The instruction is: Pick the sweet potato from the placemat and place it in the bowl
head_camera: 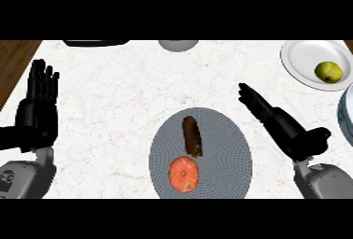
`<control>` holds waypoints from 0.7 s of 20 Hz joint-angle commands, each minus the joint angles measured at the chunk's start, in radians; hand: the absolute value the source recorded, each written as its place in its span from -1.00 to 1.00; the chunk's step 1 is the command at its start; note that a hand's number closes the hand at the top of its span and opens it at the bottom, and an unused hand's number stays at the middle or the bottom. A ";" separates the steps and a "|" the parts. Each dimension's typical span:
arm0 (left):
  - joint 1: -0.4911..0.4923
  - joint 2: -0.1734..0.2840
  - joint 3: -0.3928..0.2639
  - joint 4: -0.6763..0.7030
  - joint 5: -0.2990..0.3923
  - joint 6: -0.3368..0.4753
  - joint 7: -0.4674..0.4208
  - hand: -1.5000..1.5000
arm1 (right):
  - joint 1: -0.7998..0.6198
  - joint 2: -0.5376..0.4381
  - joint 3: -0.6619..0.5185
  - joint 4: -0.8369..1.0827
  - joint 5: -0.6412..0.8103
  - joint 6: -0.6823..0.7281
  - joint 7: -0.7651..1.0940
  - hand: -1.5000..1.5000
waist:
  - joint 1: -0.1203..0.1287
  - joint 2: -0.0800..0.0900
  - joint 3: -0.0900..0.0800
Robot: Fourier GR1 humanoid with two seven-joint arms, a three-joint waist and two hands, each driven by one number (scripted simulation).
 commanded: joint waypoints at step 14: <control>0.048 0.025 -0.034 -0.014 0.190 -0.269 0.114 0.00 | -0.247 0.012 0.179 0.209 0.983 -0.675 0.535 -1.00 | 0.009 -0.032 -0.074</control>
